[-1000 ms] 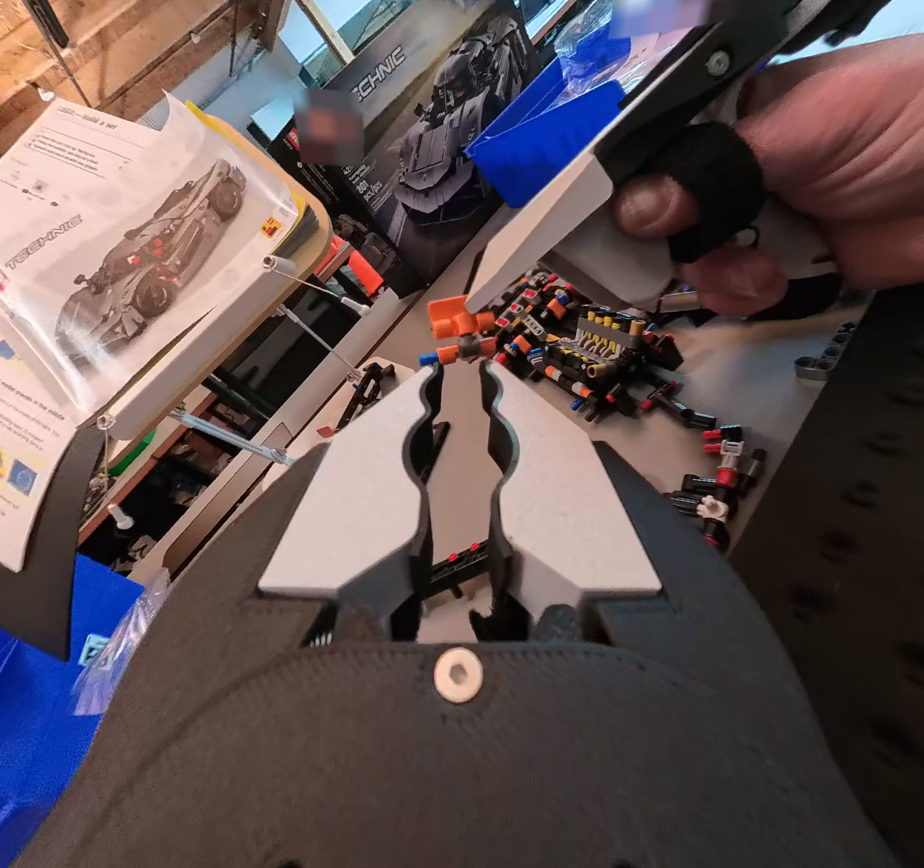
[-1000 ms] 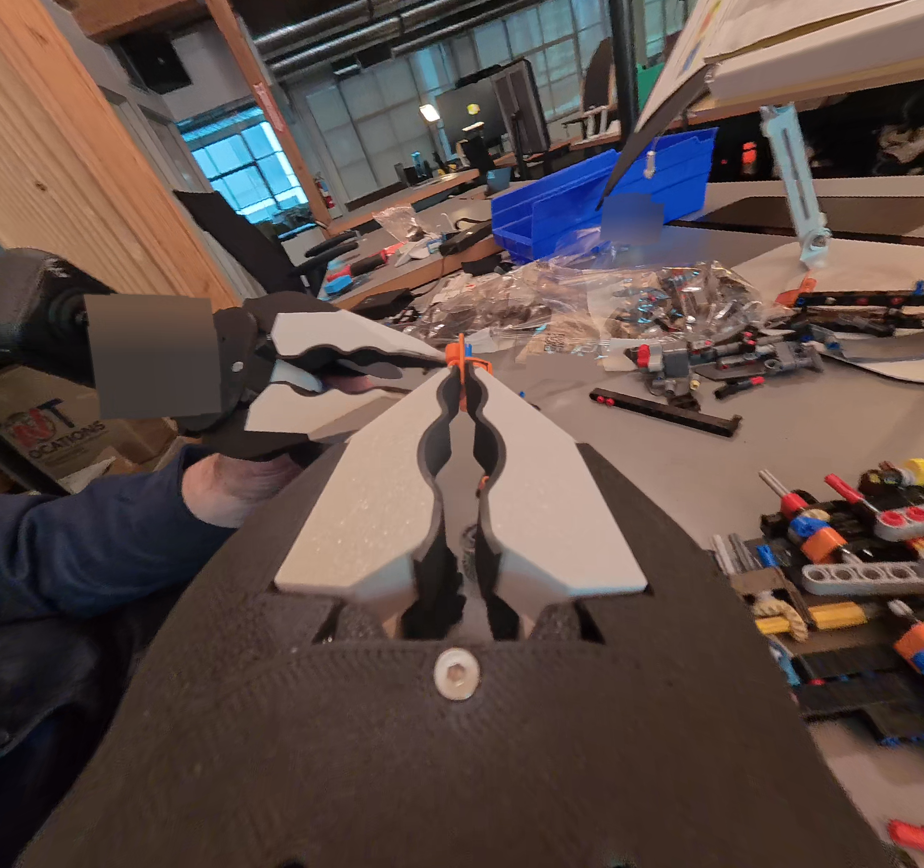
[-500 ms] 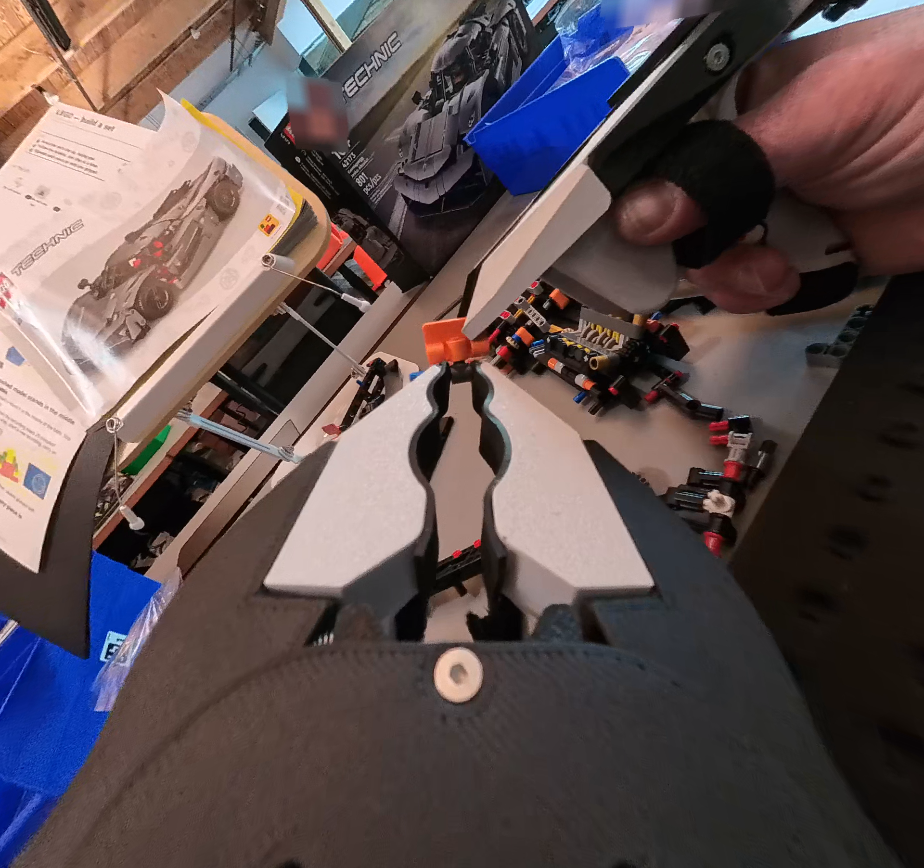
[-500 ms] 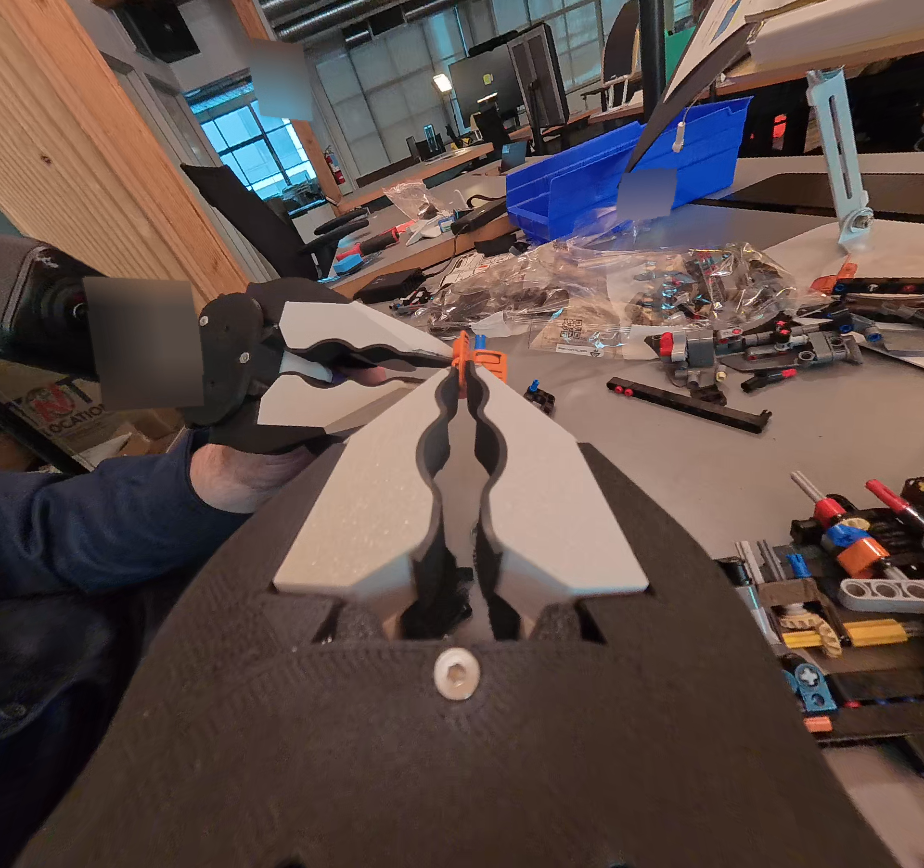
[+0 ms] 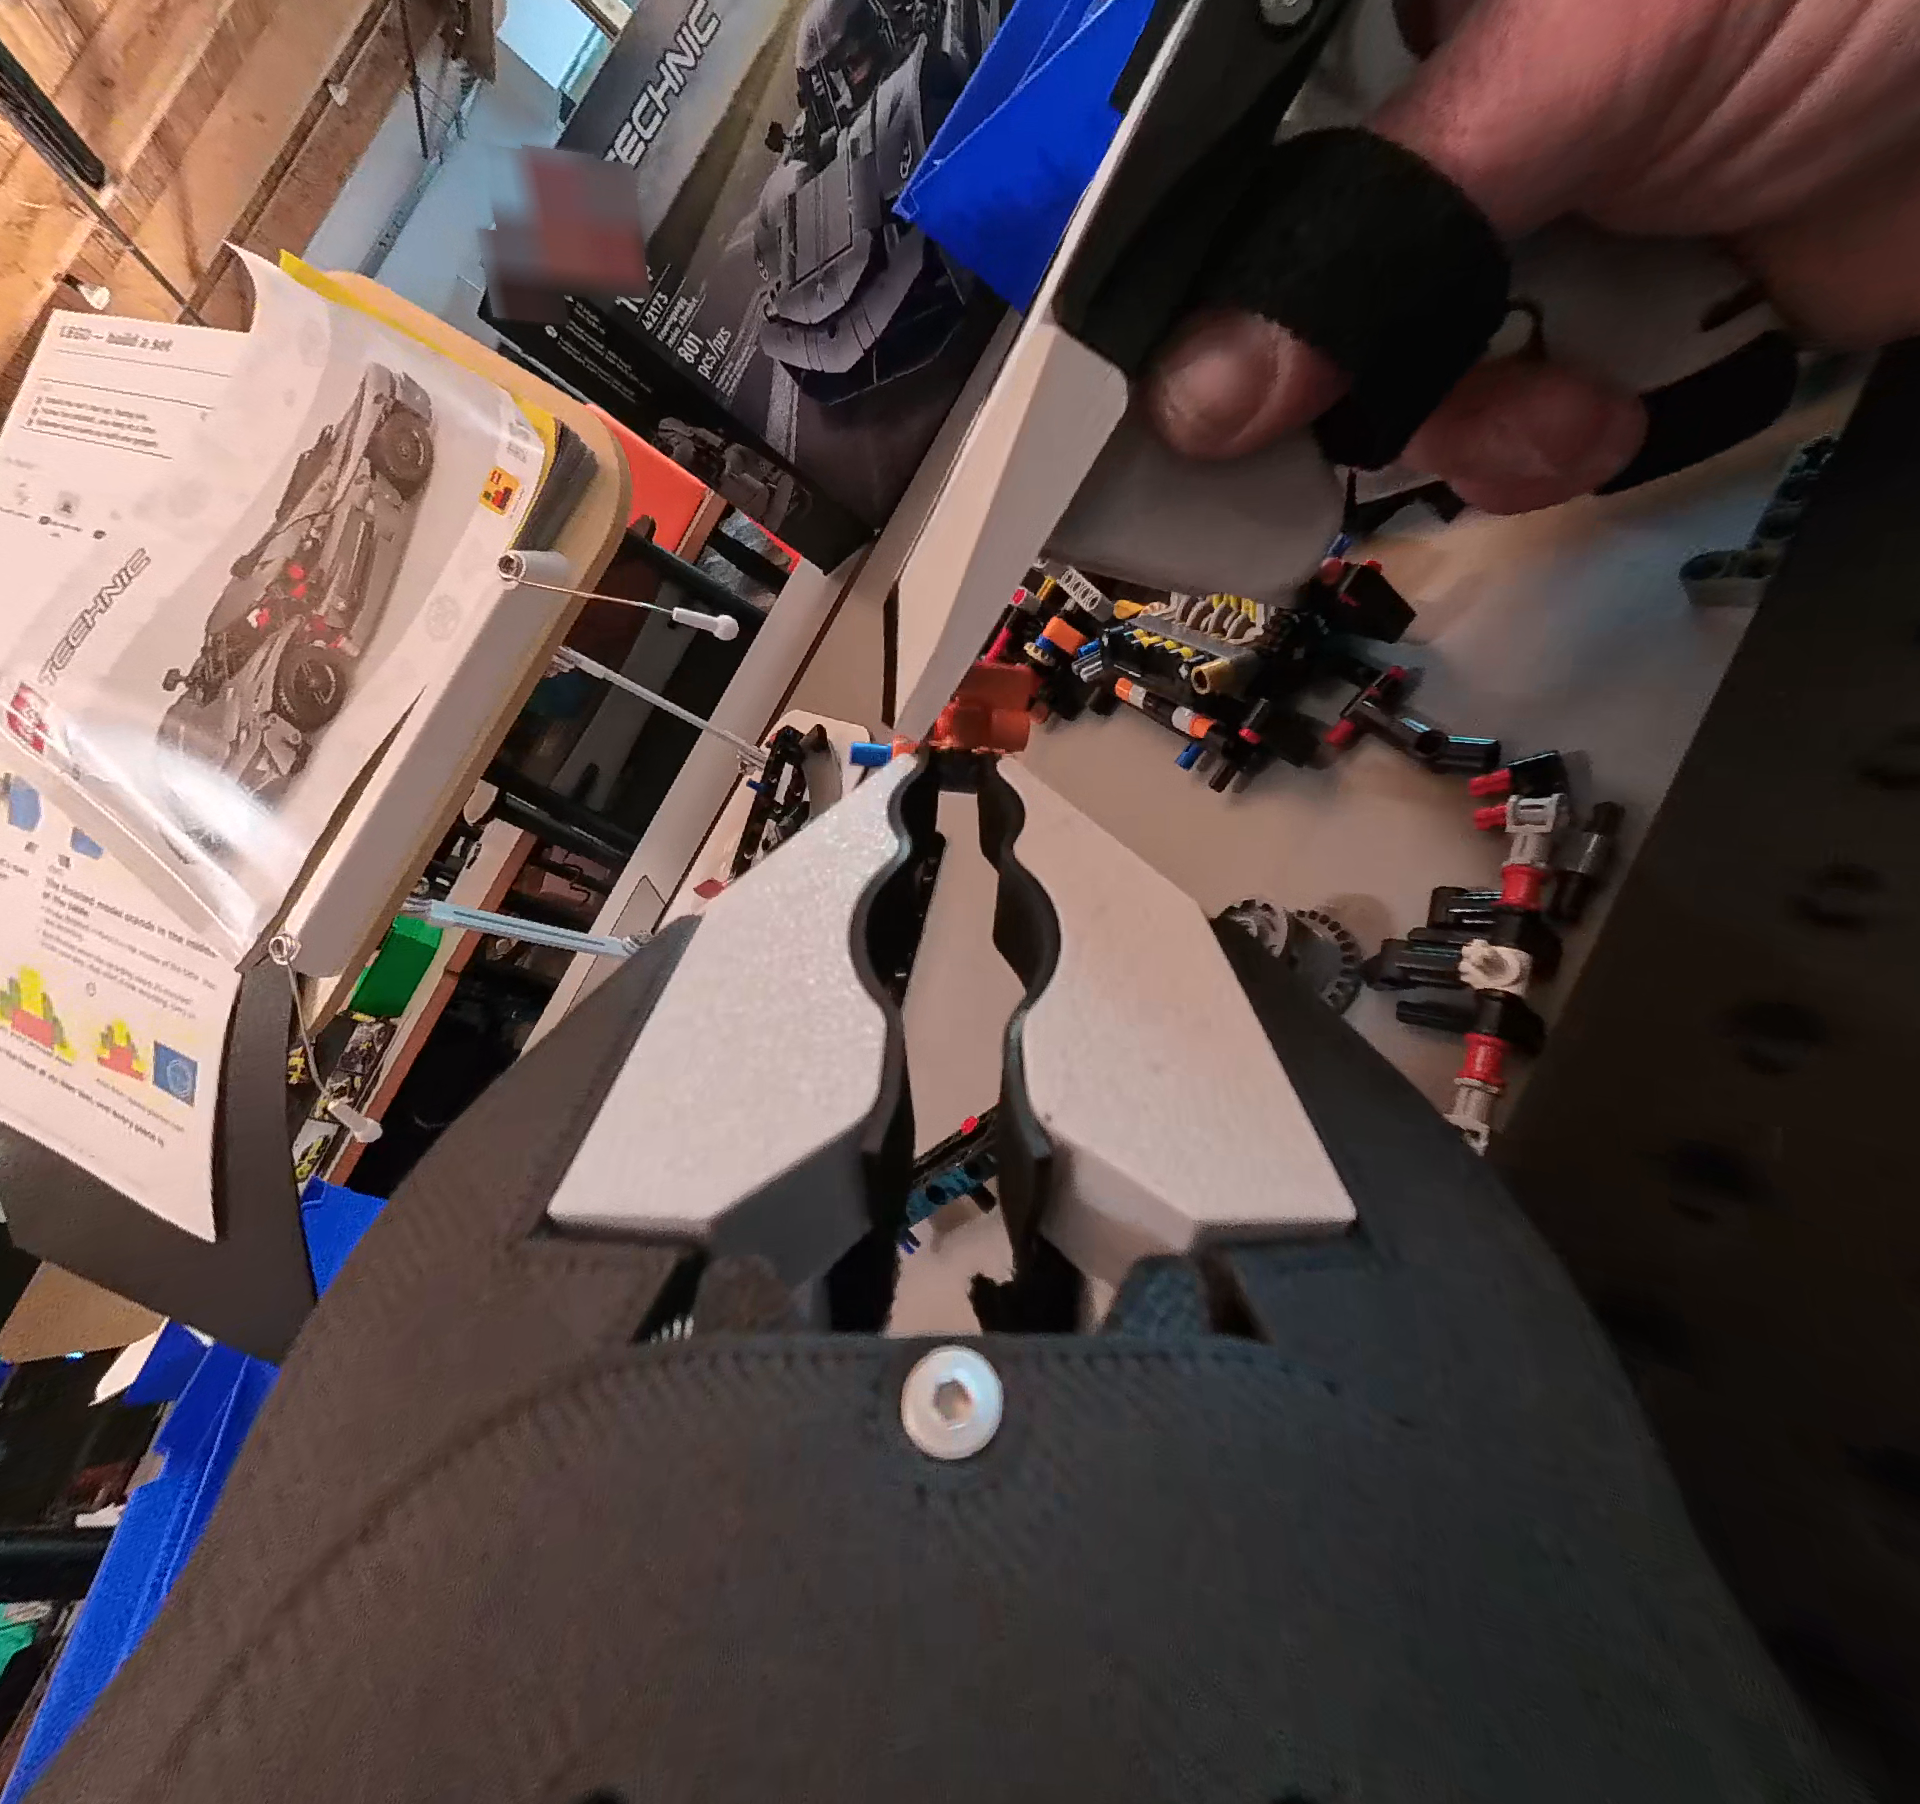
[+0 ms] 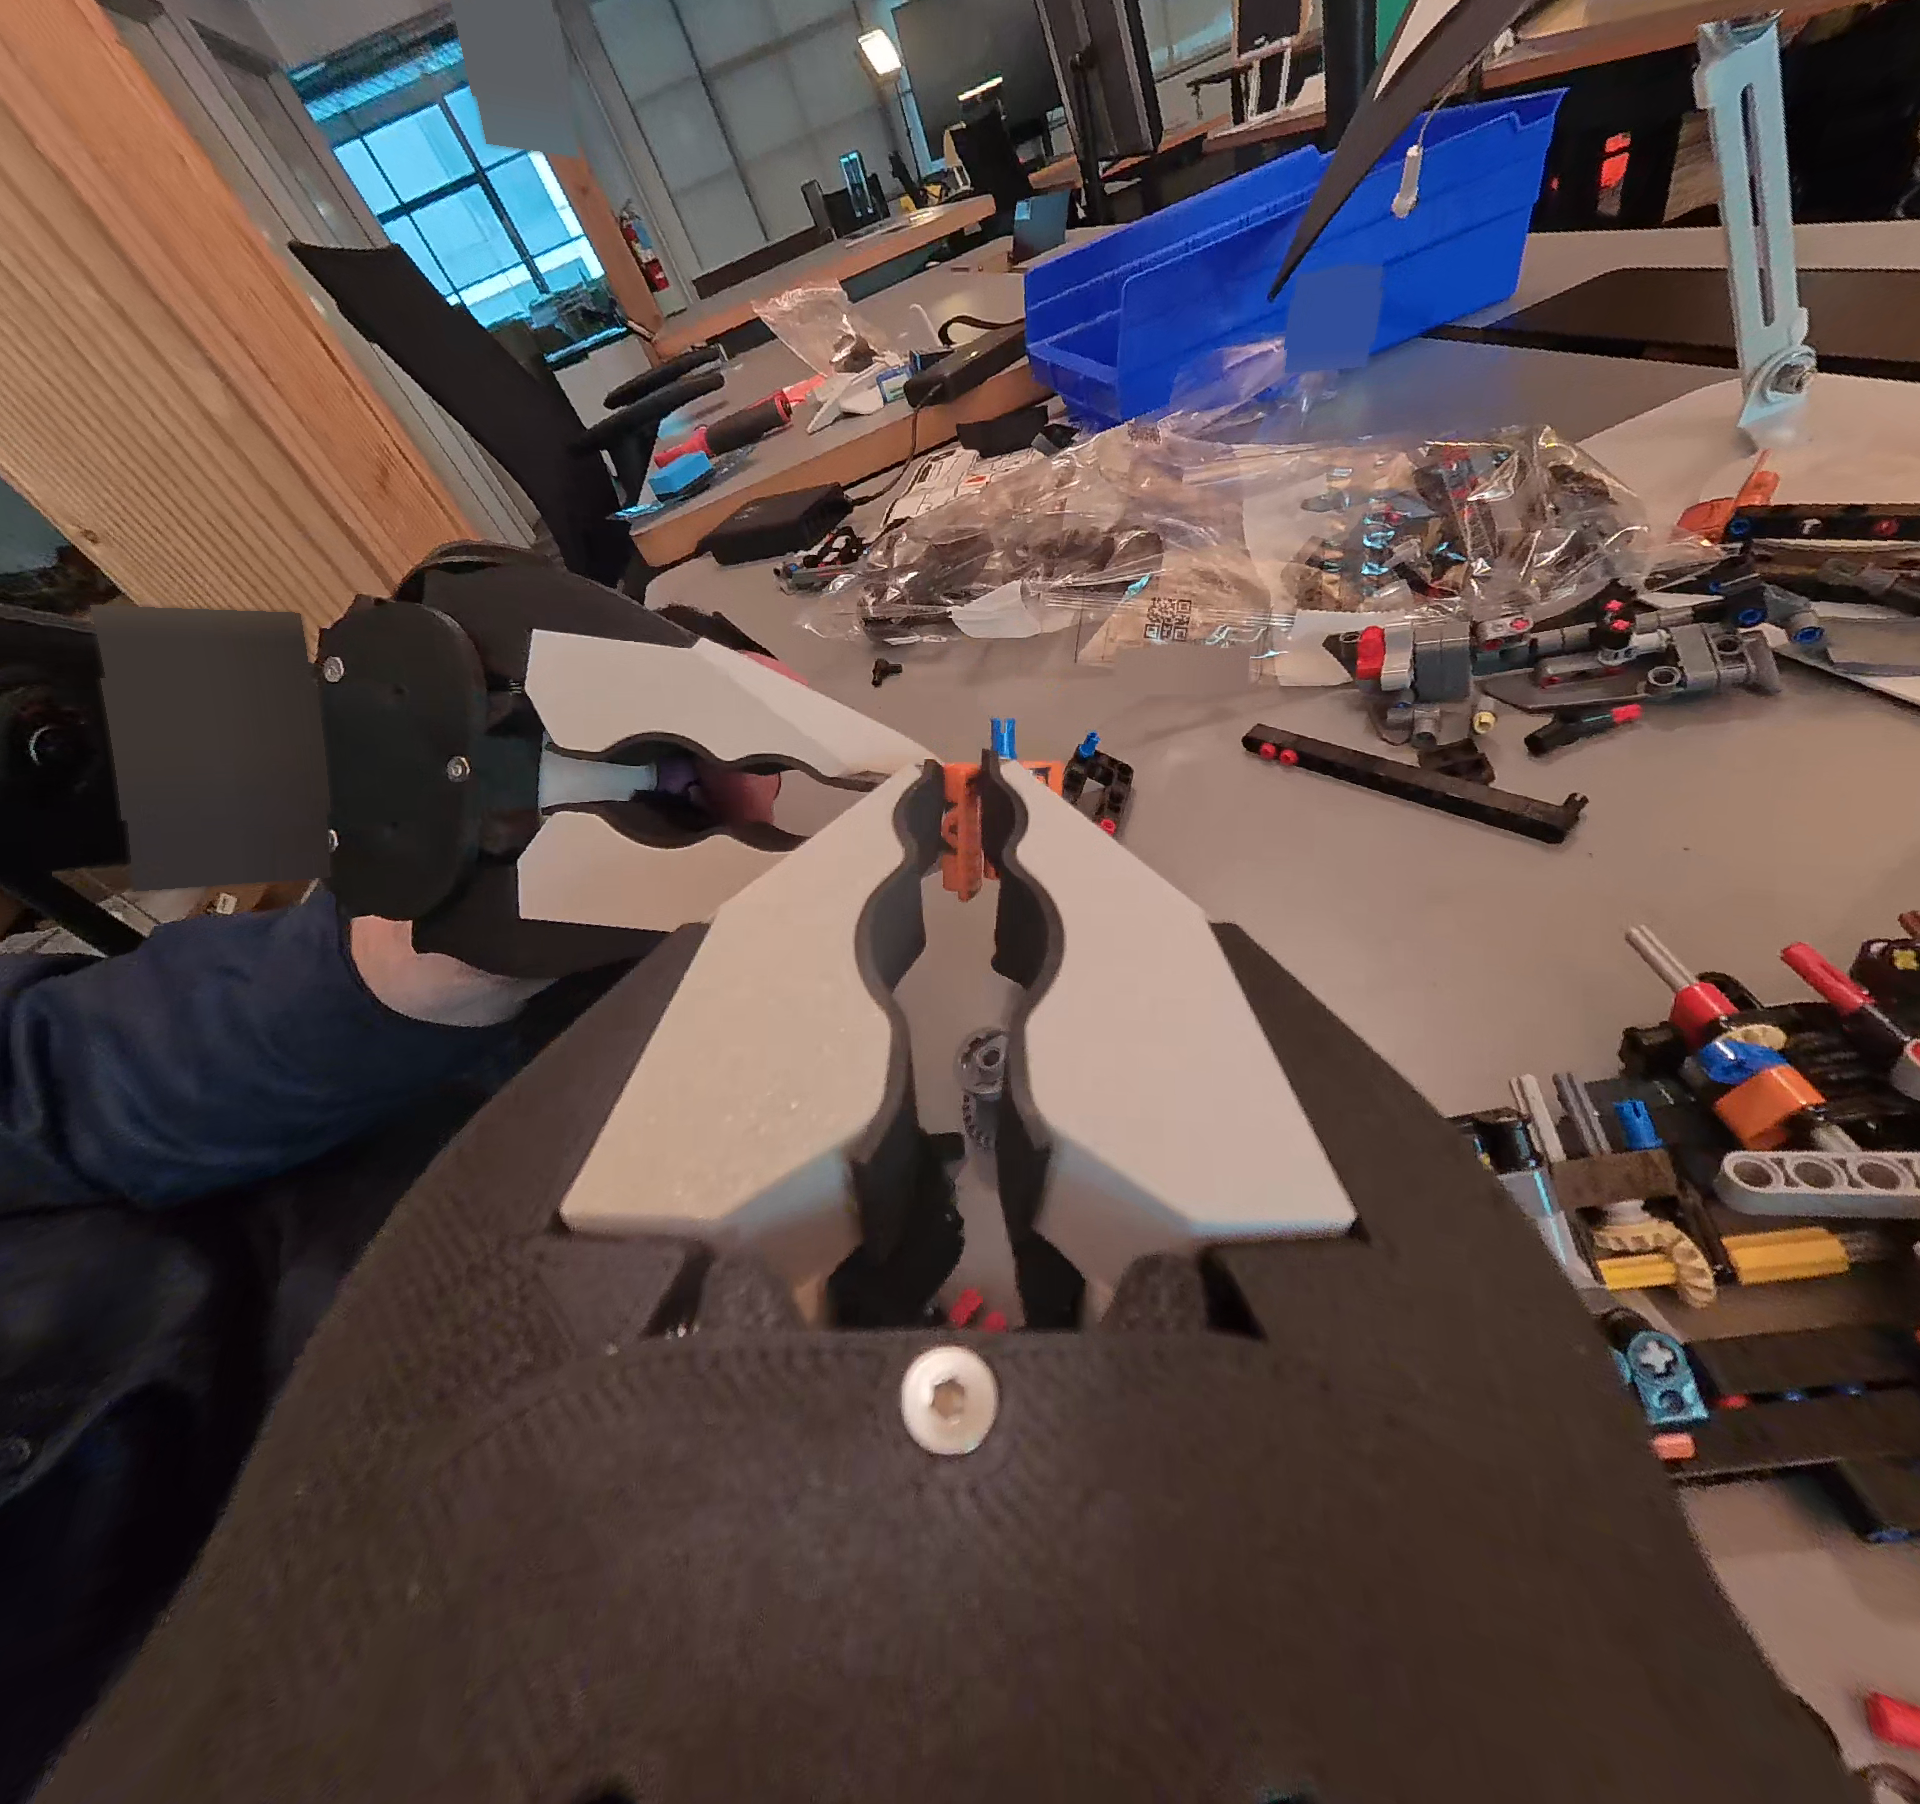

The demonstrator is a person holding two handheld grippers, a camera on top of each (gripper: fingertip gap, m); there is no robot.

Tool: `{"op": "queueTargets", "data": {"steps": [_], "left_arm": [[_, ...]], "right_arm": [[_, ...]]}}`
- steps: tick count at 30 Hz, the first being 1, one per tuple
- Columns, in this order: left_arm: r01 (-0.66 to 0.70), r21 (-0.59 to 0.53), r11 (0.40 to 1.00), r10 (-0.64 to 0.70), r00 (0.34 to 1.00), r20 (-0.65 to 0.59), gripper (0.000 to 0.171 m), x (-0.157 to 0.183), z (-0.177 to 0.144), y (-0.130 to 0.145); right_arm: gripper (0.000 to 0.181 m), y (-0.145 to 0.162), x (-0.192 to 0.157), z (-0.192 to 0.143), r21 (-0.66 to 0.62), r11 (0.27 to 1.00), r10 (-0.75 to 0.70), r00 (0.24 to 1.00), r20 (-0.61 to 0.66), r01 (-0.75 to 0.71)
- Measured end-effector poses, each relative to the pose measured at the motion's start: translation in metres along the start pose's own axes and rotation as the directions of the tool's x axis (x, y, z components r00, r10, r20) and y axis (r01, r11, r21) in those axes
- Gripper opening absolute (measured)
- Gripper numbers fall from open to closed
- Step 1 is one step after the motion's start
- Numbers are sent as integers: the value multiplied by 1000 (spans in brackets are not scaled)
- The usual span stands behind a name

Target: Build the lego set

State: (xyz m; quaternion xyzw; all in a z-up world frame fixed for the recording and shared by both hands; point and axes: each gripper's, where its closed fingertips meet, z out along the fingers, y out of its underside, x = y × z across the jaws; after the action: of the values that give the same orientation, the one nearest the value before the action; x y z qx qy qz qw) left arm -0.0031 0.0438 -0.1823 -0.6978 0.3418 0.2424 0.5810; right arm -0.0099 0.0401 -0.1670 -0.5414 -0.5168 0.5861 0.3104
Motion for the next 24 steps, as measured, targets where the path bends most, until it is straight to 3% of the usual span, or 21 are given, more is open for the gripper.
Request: {"op": "queueTargets", "data": {"steps": [11, 13, 24], "left_arm": [[15, 2, 1000, -15, 1000, 5, 5, -5, -3, 4], [39, 22, 999, -39, 999, -10, 5, -5, -4, 2], [-17, -27, 999, 17, 1000, -2, 4, -2, 0, 8]], "right_arm": [[9, -1, 1, -2, 11, 1000, -19, 1000, -12, 20], [6, 3, -3, 0, -10, 1000, -7, 1000, 22, 7], [4, 10, 3, 1, -78, 996, -50, 998, -44, 46]]}}
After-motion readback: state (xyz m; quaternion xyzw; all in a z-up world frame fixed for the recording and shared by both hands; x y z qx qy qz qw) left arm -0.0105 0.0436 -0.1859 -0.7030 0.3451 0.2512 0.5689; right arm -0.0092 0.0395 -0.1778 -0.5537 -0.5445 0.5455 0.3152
